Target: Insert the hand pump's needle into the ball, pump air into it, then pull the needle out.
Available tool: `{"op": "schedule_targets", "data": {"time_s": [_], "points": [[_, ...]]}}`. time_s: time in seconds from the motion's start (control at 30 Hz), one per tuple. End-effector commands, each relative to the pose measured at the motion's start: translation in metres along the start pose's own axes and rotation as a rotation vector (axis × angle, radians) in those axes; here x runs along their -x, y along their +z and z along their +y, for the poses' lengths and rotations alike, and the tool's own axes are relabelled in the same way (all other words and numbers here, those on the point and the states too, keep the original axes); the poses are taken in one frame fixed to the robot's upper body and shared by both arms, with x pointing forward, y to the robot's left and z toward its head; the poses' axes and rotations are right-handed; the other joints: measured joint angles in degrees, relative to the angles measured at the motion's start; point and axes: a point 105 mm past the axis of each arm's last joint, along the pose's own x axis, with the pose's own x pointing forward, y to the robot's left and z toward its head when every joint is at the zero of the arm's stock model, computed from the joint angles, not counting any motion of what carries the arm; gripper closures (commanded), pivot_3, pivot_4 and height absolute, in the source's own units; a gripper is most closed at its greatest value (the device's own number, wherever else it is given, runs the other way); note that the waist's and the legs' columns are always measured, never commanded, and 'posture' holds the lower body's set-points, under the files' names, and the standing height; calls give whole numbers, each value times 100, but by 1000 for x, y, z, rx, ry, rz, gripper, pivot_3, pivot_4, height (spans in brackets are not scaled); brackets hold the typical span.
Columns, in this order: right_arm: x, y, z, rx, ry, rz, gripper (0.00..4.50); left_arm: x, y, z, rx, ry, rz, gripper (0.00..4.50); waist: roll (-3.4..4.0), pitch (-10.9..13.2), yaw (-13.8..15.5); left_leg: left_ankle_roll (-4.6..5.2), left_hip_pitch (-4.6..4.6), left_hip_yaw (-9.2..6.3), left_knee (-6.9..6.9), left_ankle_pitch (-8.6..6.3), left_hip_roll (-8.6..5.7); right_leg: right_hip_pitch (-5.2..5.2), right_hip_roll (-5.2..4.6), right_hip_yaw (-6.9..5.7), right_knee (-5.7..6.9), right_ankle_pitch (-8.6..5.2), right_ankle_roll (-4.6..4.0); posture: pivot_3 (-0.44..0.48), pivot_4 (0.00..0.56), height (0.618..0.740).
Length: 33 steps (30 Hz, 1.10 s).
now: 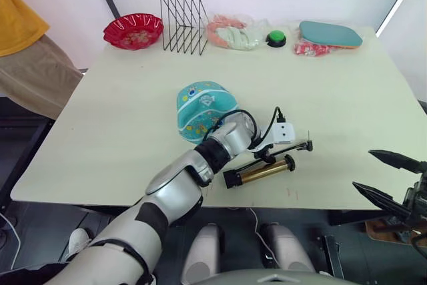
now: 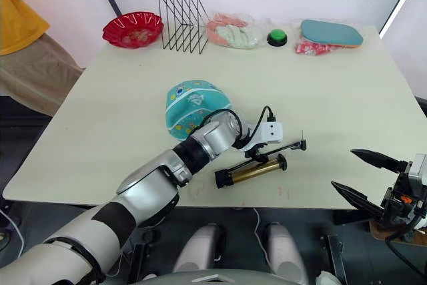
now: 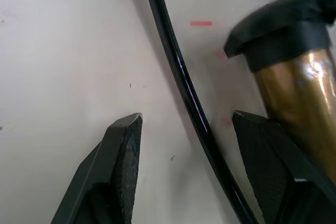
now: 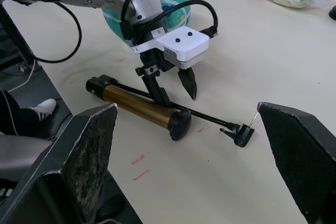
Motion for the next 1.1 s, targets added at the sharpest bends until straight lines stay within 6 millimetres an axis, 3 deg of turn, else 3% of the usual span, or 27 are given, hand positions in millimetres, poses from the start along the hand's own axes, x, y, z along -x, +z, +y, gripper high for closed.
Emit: {"op": "schedule_targets", "data": {"time_s": [0.03,0.13,0.17,0.2,0.33,0.37,0.7,0.87,0.97,1.1], "points": [[0,8,3,41,6,-16,0,-7,2,2,-7,17,16,1587,0,-1,15,0,1,0,0,0,-1,1,-1,0,0,0,0,0,150,740],[0,7,4,39,9,-13,0,-9,2,2,21,12,29,1587,-1,-3,39,0,6,-2,2,0,-4,10,-4,-2,-1,-1,4,0,150,740],[0,7,4,37,10,-12,0,-10,1,2,33,6,32,2111,-1,-3,42,0,6,-2,2,0,-5,10,-5,-2,-1,-2,5,0,150,740],[0,7,5,34,12,-10,0,-11,1,1,34,3,32,2133,-1,-3,49,0,6,-2,2,0,-5,10,-6,-2,-1,-2,5,0,150,740],[1,5,6,23,13,3,0,-8,4,3,58,6,5,4148,-1,-3,62,0,6,-3,2,0,-5,10,-5,-3,-1,-2,6,0,150,740],[1,4,6,19,11,7,0,-6,5,5,68,10,-8,4478,-1,-3,62,0,5,-4,2,0,-5,10,-5,-3,-1,-2,6,0,150,740],[-14,-2,-3,-65,-154,2,0,47,20,0,308,11,-296,4478,5,-3,-38,0,4,-9,-1,0,2,5,-2,-6,6,11,27,0,150,740],[-30,2,2,-78,-156,19,0,60,18,-10,352,32,-425,4478,11,-7,-35,0,7,-6,0,0,2,6,-5,-2,6,11,27,0,150,740],[-34,1,-10,-53,-237,130,0,64,17,-14,332,55,-476,4478,12,-7,-34,0,7,-7,1,1,1,6,-5,-2,9,12,26,0,150,740],[-53,13,-19,-225,-180,187,0,72,16,-19,302,110,-589,4478,11,-8,-51,0,13,4,5,1,2,8,-10,15,9,12,22,0,150,740]]}}
